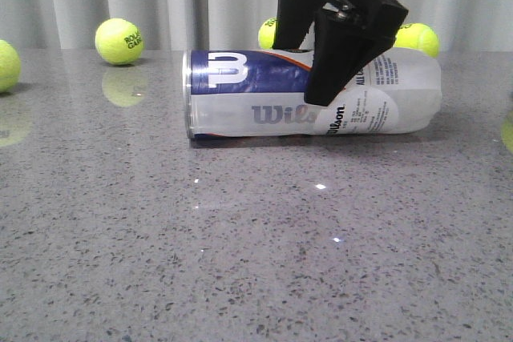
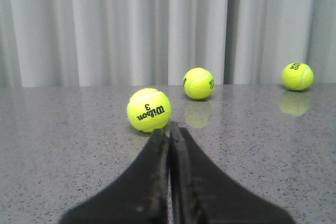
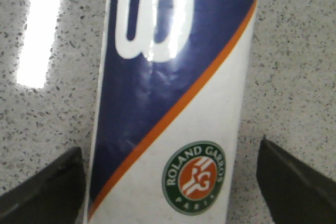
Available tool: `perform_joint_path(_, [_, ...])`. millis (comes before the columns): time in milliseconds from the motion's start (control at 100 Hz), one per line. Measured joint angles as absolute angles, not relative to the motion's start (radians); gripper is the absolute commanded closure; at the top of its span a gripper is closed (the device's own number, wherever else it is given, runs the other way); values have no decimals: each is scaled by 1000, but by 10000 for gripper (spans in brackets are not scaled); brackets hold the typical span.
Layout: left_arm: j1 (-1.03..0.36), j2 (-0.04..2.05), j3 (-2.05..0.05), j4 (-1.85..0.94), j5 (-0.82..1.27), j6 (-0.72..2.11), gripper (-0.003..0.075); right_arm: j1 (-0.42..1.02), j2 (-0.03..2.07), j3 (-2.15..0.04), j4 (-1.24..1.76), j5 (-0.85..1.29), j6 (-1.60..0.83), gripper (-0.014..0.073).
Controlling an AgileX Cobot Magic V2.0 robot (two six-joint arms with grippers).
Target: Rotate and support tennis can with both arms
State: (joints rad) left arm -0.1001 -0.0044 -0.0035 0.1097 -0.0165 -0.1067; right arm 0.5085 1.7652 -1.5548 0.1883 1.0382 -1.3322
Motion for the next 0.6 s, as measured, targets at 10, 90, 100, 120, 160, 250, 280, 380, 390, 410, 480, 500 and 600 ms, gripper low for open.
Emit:
perform_joint_path(10, [-100,-4,-3,110,-16,-107,741,508,1765,-1555,188,1040,-1332,-56])
perform_joint_path(90, [-100,-4,-3,110,-16,-107,741,508,1765,-1555,188,1047,-1332,-56])
perform_joint_path(100, [-100,-4,-3,110,-16,-107,741,508,1765,-1555,188,1049,-1332,-56])
perform_joint_path(120, [-100,-4,-3,110,-16,-107,741,508,1765,-1555,188,1051,-1332,-56])
perform_joint_path(160, [-100,-4,-3,110,-16,-107,741,508,1765,-1555,188,1054,-1332,-56])
perform_joint_path(250, [-100,-4,-3,110,-16,-107,741,508,1765,-1555,188,1061,-1332,-56])
perform_joint_path(280, [-100,-4,-3,110,-16,-107,741,508,1765,-1555,188,1064,-1332,-56])
perform_joint_path(380, [-100,-4,-3,110,-16,-107,741,508,1765,-1555,188,1068,-1332,-56])
perform_joint_path(390, [-100,-4,-3,110,-16,-107,741,508,1765,-1555,188,1068,-1332,-56])
perform_joint_path(410, [-100,-4,-3,110,-16,-107,741,508,1765,-1555,188,1068,-1332,-56])
perform_joint_path(480, [-100,-4,-3,110,-16,-107,741,508,1765,-1555,188,1069,-1332,-56])
perform_joint_path(500, [-100,-4,-3,110,-16,-107,741,508,1765,-1555,188,1071,-1332,-56])
perform_joint_path(600, [-100,-4,-3,110,-16,-107,741,508,1765,-1555,188,1073,-1332,-56])
